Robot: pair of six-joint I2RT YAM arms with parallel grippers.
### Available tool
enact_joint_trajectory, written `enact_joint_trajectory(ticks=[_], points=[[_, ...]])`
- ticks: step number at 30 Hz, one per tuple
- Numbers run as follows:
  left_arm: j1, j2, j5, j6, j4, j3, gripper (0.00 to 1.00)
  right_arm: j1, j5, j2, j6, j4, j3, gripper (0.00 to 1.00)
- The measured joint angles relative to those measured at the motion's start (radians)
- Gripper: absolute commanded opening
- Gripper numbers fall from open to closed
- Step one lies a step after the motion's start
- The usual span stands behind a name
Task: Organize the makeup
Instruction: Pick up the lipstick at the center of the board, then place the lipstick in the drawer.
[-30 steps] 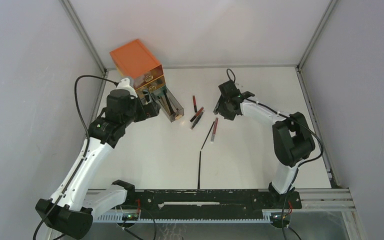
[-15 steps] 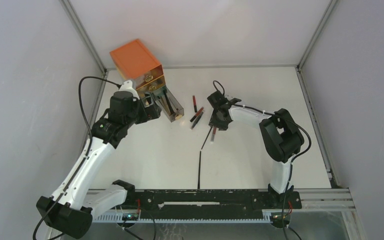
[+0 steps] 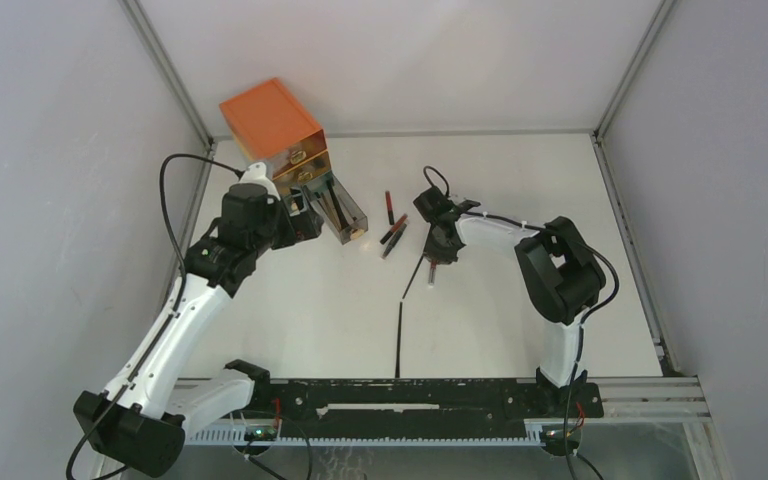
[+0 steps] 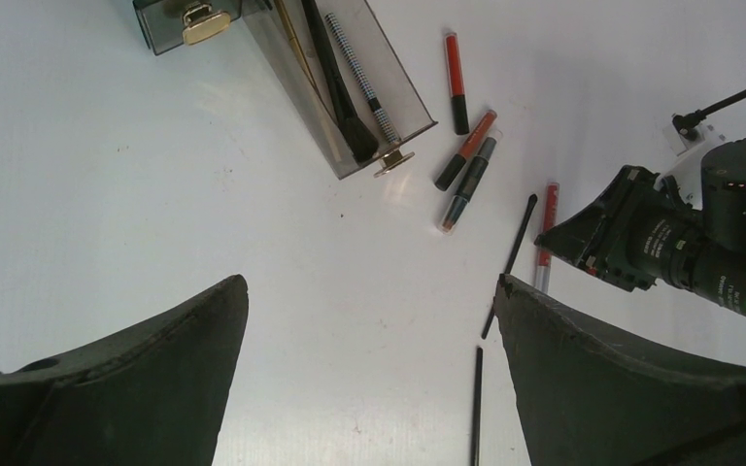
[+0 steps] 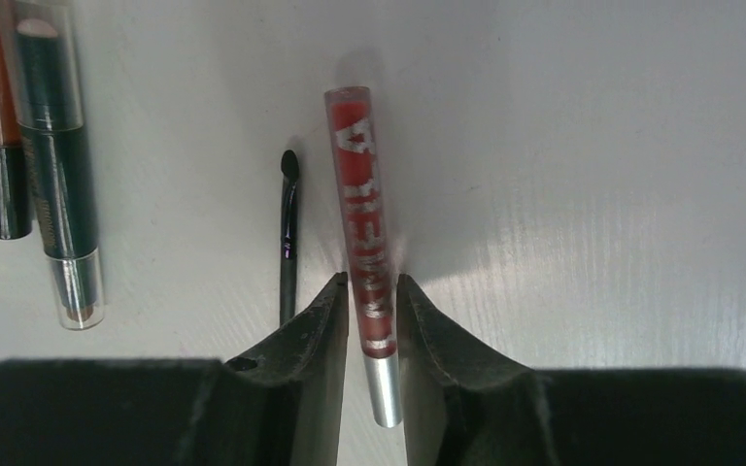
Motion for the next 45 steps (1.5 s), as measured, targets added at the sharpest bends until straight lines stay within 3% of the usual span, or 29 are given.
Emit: enact_joint_trajectory(ticks=[9,20,26,35,40,45], points=[[0.0,0.002,0.0,0.0,0.002,-0.01,1.0,0.002,-0.002,0.003,-0.017,0.013,-0.001,0.03],[0.004,-0.008,-0.063,0.002,-0.005,-0.01,1.0,0.031,-0.084,-0.126,-0.1,0.073,0.004,0.0],[0.079,-0.071,-0.083,0.002,-0.008,-0.026,1.0,0.081,-0.159,-0.04,-0.195,0.108,0.285,0.0],[0.126,-0.14,-0.09,-0.001,-0.011,-0.09,1.0,0.117,-0.221,0.334,-0.299,-0.01,0.879,0.05],[0.128,-0.14,-0.087,-0.001,-0.012,-0.109,1.0,0.124,-0.212,0.483,-0.343,-0.079,1.059,0.08],[0.132,-0.157,-0.087,-0.003,-0.012,-0.122,1.0,0.124,-0.211,0.546,-0.365,-0.095,1.114,0.11]])
